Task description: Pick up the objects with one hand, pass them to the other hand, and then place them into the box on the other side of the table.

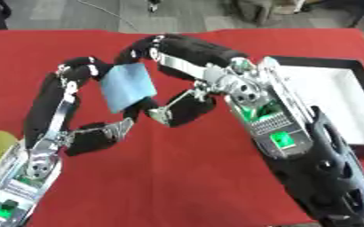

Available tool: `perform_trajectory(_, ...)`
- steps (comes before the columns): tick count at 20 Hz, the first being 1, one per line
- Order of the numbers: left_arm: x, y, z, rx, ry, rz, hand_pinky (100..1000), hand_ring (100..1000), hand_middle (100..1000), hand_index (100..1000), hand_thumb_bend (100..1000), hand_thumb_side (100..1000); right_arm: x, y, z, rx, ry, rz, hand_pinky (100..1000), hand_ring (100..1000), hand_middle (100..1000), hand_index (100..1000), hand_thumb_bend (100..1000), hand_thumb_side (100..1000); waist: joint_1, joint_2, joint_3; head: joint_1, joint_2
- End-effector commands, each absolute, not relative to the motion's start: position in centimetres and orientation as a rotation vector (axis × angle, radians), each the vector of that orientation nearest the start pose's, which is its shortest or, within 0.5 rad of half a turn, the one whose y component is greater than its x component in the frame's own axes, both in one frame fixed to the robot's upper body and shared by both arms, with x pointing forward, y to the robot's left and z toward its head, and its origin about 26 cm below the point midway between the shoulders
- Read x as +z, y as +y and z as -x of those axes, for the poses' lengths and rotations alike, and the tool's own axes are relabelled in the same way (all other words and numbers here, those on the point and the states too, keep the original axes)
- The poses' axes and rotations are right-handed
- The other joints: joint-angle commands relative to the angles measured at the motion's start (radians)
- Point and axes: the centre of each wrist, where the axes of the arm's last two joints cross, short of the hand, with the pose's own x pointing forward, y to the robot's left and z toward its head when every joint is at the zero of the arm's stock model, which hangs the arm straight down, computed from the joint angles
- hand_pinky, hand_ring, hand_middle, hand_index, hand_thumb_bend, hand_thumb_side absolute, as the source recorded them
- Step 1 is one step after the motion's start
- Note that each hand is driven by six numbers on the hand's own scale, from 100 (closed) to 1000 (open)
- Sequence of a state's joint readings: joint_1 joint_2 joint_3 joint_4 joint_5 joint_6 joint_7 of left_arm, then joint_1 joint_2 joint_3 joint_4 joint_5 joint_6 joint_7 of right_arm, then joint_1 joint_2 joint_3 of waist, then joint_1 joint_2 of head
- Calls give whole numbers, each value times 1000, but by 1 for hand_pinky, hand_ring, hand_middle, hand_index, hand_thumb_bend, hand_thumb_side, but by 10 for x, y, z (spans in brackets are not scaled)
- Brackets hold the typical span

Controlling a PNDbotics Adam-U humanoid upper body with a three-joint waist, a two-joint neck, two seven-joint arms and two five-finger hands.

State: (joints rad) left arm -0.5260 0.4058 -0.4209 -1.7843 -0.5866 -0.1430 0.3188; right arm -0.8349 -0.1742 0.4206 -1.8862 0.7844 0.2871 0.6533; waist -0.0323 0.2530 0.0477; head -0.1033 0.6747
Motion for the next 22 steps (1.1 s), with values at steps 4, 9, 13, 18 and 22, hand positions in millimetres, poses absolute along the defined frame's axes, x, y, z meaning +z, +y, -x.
perform_trajectory(4, 190, 163, -328, 1097, 3245, 772, 609, 547, 540, 659, 100, 100, 294, -81, -303, 1521, -1985, 509, 940, 1000, 481, 623, 100, 100, 5, -29, -1, -3, -4)
perform_trajectory(9, 189, 163, -329, 1081, 3275, 782, 662, 628, 621, 753, 202, 170, 294, -81, -303, 1487, -2001, 493, 936, 982, 471, 610, 100, 100, 6, -29, -1, -5, -3)
perform_trajectory(13, 187, 166, -330, 1169, 3260, 818, 717, 701, 691, 852, 459, 257, 294, -82, -303, 1479, -2008, 482, 937, 974, 465, 604, 100, 100, 6, -29, -1, -6, -2)
perform_trajectory(18, 186, 169, -332, 1360, 3192, 937, 787, 760, 749, 913, 672, 360, 296, -84, -302, 1478, -2013, 478, 936, 969, 460, 601, 100, 100, 6, -30, 0, -6, -4)
perform_trajectory(22, 185, 170, -333, 1425, 3186, 1088, 808, 773, 760, 928, 681, 428, 298, -86, -301, 1470, -2019, 474, 936, 968, 459, 600, 100, 100, 5, -29, -1, -7, -5)
